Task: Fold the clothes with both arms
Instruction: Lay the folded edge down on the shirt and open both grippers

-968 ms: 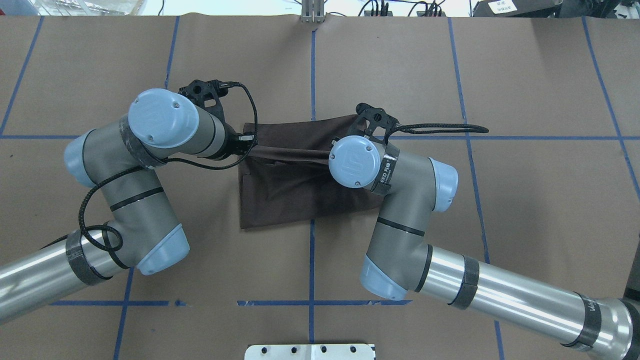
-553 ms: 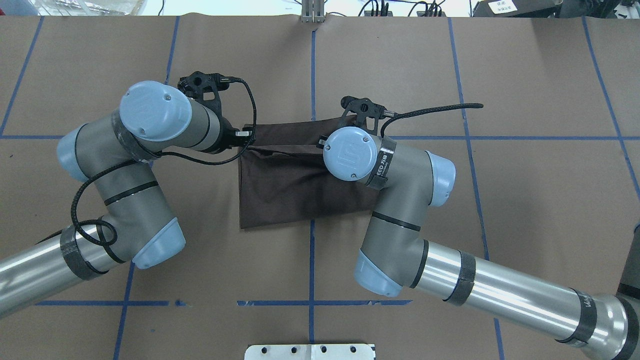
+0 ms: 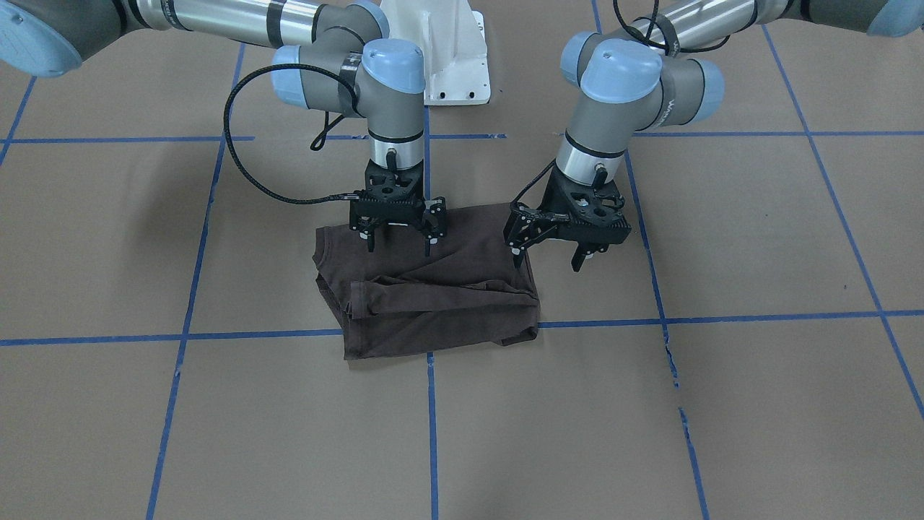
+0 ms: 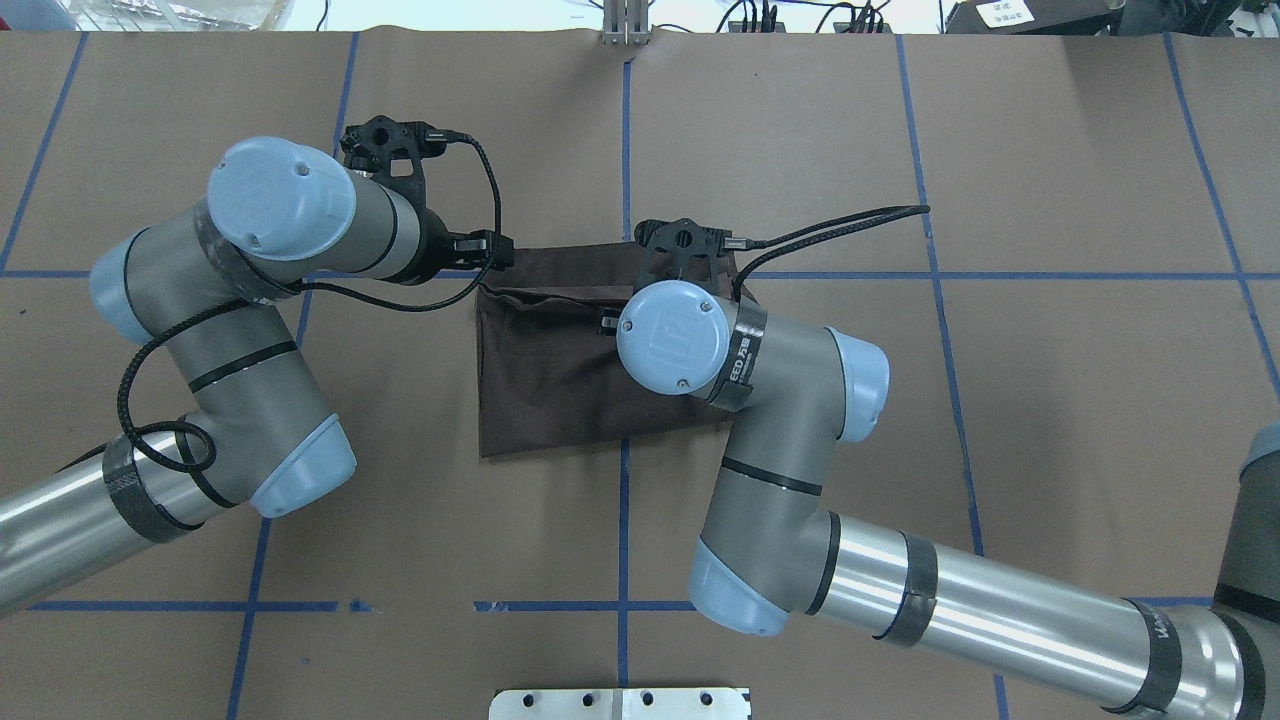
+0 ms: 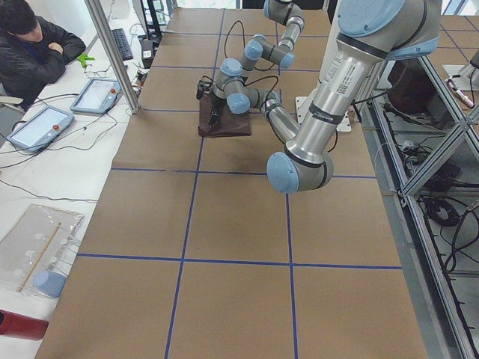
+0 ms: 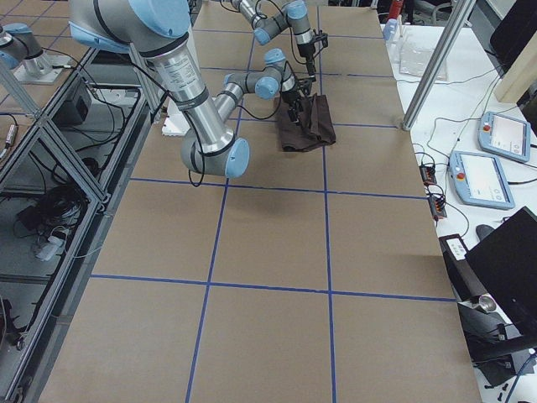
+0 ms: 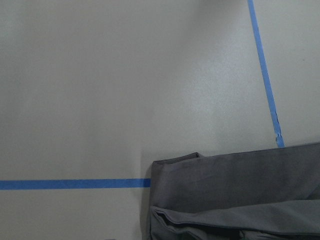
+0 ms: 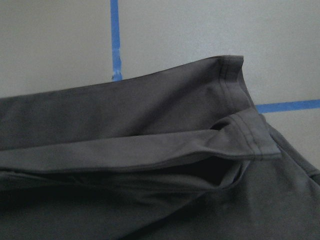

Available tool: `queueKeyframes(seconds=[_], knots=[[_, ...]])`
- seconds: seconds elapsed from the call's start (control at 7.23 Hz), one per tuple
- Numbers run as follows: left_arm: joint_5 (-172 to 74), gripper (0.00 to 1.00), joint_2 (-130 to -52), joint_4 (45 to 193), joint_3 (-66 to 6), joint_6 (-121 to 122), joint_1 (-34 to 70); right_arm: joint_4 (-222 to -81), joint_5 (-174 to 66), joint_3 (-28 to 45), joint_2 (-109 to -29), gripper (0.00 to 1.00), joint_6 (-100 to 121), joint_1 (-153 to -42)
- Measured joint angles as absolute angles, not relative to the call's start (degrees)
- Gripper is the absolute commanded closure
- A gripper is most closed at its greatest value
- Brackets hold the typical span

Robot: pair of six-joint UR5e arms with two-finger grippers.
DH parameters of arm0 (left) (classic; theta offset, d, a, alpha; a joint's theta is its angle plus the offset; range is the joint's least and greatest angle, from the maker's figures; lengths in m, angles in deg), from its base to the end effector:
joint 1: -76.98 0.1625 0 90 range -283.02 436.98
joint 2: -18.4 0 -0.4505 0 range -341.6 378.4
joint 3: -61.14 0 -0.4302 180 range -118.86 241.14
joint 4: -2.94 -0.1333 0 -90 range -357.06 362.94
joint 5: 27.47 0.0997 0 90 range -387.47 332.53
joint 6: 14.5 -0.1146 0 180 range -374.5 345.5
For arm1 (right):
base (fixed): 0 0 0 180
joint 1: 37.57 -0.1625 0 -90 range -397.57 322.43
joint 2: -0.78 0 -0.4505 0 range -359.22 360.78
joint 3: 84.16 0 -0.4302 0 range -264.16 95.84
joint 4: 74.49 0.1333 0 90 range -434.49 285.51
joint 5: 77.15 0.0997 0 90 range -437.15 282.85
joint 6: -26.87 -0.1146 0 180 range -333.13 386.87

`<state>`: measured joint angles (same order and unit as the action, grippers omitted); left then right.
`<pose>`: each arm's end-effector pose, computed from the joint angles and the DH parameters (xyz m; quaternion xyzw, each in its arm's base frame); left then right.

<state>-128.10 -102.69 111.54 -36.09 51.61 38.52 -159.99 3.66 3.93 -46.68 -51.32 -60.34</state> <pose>0.4932 -0.5350 0.2595 0.1759 0.4481 -0.0672 0.8739 -0.6620 -0.4423 0.2235 0.1843 -0.3432 0.1185 0.9133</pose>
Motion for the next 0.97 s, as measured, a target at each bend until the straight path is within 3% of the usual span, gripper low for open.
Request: queueKeyframes(seconds=[0.55, 0.97], knots=[[-128.1, 0.0, -102.3, 111.6, -36.2, 51.7, 38.5, -159.8, 1.4, -1.1, -46.3, 0.0, -45.2, -62.4], [-128.1, 0.0, -102.2, 111.7, -36.2, 51.8, 38.5, -159.7, 3.4, -9.9, -43.8, 0.0, -43.3, -69.5]])
